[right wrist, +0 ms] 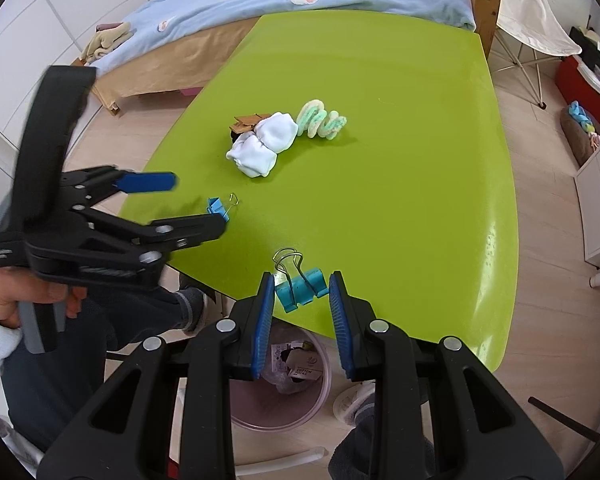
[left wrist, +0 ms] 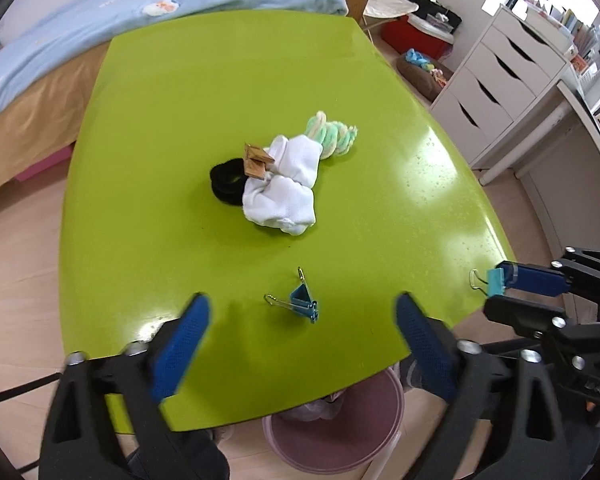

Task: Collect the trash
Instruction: 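Grasp the other blue binder clip with the left tool while the right tool holds its clip, then carry both clips over the pink bin and open the right tool while the left holds its clip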

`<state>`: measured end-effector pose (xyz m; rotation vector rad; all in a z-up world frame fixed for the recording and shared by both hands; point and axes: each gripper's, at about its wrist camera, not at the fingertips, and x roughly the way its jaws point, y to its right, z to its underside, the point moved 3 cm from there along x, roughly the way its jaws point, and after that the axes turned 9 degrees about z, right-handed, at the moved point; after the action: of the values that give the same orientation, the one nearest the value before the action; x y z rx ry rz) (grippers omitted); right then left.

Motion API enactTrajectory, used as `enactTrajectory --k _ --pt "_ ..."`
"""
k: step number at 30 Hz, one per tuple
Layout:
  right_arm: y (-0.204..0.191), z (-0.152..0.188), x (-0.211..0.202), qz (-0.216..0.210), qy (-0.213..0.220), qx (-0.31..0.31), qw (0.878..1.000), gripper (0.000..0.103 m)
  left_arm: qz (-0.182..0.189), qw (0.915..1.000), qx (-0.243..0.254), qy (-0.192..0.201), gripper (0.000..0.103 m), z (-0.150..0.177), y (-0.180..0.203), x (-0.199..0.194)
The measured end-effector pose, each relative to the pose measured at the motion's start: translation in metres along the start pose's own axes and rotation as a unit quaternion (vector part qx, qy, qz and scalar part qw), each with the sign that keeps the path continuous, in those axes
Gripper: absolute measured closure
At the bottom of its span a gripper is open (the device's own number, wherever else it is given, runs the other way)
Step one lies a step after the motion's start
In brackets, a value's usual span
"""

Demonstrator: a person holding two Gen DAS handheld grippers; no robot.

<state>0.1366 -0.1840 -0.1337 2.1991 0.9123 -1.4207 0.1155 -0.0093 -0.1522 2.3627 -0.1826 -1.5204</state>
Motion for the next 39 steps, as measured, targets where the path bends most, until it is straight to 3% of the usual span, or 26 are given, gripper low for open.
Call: enactTrajectory --k 1,5,9,15,16,17,28,39 --pt "0.001 0.000 0.000 0.000 0.000 0.000 1.000 0.075 -0.002 1.0000 -0.002 -0.004 0.026 0.000 0.000 0.003" --pt "0.003 -0.001 -0.002 0.000 0.003 0.003 1.000 0.075 -0.006 0.9999 -0.004 -0.014 0.051 0.002 -0.001 0.012" --pt "0.004 -0.001 -0.002 0.001 0.005 0.003 1.000 0.075 -0.009 0.9998 -0.006 -0.019 0.068 0.002 -0.002 0.014" --pt "0.003 -0.001 -0.001 0.001 0.007 0.004 1.000 0.075 -0.001 0.9997 0.003 -0.024 0.074 0.003 -0.001 0.014" --pt "0.003 -0.001 -0.001 0.000 0.008 0.004 1.000 0.075 0.000 0.9997 0.003 -0.023 0.083 0.004 -0.001 0.014" --pt "0.003 -0.001 -0.001 0.001 0.008 0.004 1.000 0.075 0.000 0.9997 0.005 -0.023 0.086 0.004 -0.001 0.013" --pt "-0.001 0.001 -0.007 0.003 0.015 0.001 1.000 0.075 0.007 0.9996 0.022 -0.014 0.091 0.005 0.005 -0.007" --pt "-0.012 0.010 -0.038 0.009 0.045 -0.011 0.999 0.075 0.015 0.9981 0.058 0.015 0.092 0.024 0.027 -0.059"
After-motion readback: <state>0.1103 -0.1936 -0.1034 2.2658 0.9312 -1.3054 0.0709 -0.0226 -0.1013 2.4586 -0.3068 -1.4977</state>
